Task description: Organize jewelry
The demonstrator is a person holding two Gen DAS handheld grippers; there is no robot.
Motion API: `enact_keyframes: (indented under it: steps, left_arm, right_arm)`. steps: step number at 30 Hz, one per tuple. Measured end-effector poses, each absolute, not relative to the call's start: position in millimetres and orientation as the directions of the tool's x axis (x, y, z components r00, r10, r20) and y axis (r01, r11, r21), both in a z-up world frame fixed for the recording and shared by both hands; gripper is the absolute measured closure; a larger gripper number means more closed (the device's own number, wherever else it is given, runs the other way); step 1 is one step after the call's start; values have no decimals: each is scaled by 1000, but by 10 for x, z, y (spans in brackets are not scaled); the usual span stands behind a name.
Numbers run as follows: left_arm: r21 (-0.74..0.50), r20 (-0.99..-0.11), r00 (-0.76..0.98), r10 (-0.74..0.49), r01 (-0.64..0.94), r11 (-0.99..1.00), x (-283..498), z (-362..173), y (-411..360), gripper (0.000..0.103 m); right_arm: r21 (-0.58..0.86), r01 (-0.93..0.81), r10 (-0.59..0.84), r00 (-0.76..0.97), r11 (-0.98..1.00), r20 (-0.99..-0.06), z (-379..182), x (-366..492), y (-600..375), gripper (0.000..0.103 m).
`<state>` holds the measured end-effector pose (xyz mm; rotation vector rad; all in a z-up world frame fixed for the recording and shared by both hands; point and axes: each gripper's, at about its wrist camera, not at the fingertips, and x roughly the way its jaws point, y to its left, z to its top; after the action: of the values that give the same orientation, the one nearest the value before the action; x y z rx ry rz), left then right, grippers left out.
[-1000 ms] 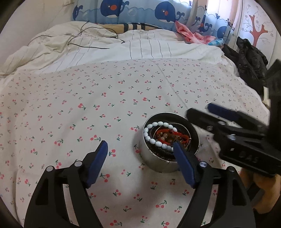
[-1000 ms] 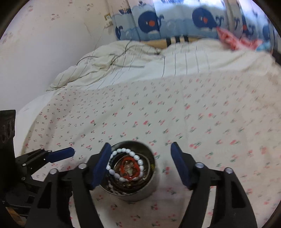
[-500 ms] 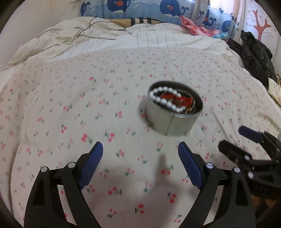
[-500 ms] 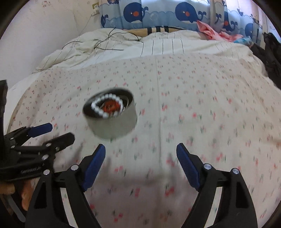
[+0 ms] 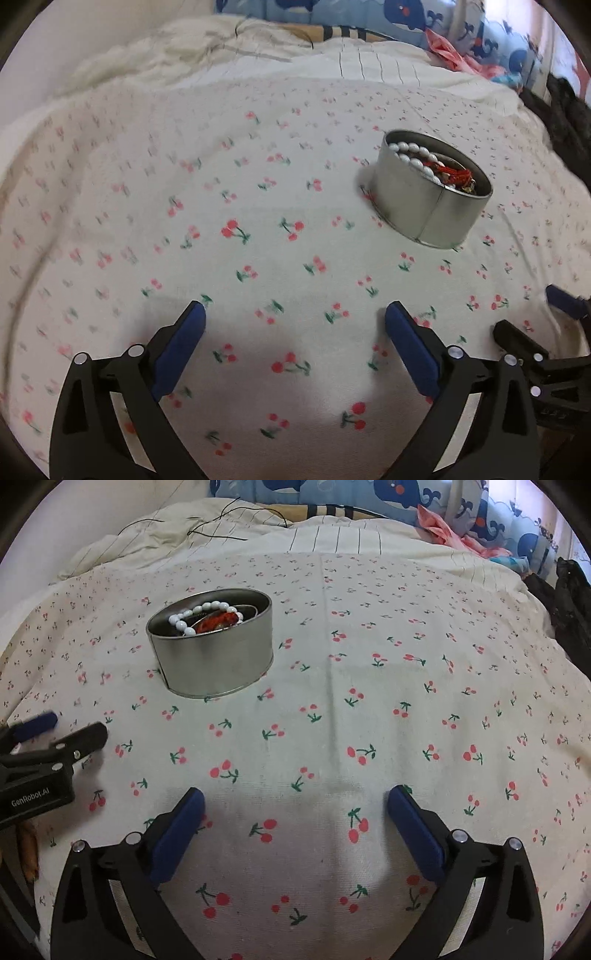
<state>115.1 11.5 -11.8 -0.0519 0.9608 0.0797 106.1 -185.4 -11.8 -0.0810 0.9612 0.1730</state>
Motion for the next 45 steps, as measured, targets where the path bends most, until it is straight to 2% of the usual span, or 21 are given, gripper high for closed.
enact_keyframes:
  steps: [3,13,19,45]
  left_arm:
    - [42,-822,565,71,-65,997,1129,-166,25,8]
    - [75,-827,557,73,-19,997,1084,-195,-48,7]
    - [28,-835,549,35,-20,999,1098,-205,5,7]
    - [18,-840,542,26,-20,1000,1131,-228,26,7]
  right_arm:
    - [-2,-180,101,560,984,-822,-132,1046,-1841,7]
    - [-29,-161,66,554,986,-830,-146,1073,-1788,7]
    - [-6,-158,83,549,987,-832,-150,1089,-1811,7]
    - [0,-162,91,551,987,-829,-155,1097,-1821,7]
